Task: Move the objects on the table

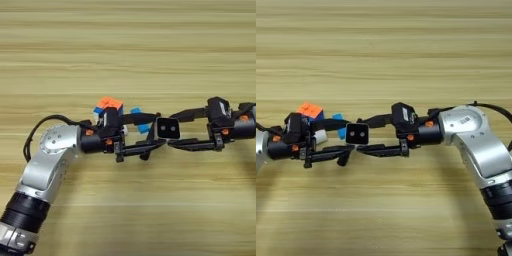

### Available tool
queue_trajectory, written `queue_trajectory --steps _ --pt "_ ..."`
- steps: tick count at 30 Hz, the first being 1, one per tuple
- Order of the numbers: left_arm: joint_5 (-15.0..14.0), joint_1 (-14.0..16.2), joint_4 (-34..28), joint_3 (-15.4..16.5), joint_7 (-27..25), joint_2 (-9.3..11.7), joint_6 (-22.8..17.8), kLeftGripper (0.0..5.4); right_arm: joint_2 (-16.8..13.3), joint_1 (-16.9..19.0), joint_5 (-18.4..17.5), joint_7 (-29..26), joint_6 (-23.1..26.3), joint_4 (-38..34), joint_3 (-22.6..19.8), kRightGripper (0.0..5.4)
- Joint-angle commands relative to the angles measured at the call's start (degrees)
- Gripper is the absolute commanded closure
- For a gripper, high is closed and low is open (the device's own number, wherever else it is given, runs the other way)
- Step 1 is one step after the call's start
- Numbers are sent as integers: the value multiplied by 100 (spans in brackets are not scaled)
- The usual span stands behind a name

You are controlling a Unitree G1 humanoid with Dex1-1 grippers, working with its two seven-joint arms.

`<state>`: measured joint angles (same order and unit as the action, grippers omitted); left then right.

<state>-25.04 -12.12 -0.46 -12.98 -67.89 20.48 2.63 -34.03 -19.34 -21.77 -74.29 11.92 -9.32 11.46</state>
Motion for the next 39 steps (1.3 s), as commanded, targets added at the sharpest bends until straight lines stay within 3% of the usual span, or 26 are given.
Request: queue_trajectory --steps 1,9,25,39 --pt "59 -61 29 -32 -1 -52 22 295 -45 -109 28 -29 -25 -16 58 293" --pt "77 -73 80 -10 -5 -73 67 300 -38 -129 64 -2 -56 37 87 176" --pt "87 -75 125 -3 -2 -76 96 300 -58 -142 43 9 -87 86 16 6" --pt "397 -64 745 112 54 -37 504 300 -78 -332 -427 62 101 -30 -536 0"
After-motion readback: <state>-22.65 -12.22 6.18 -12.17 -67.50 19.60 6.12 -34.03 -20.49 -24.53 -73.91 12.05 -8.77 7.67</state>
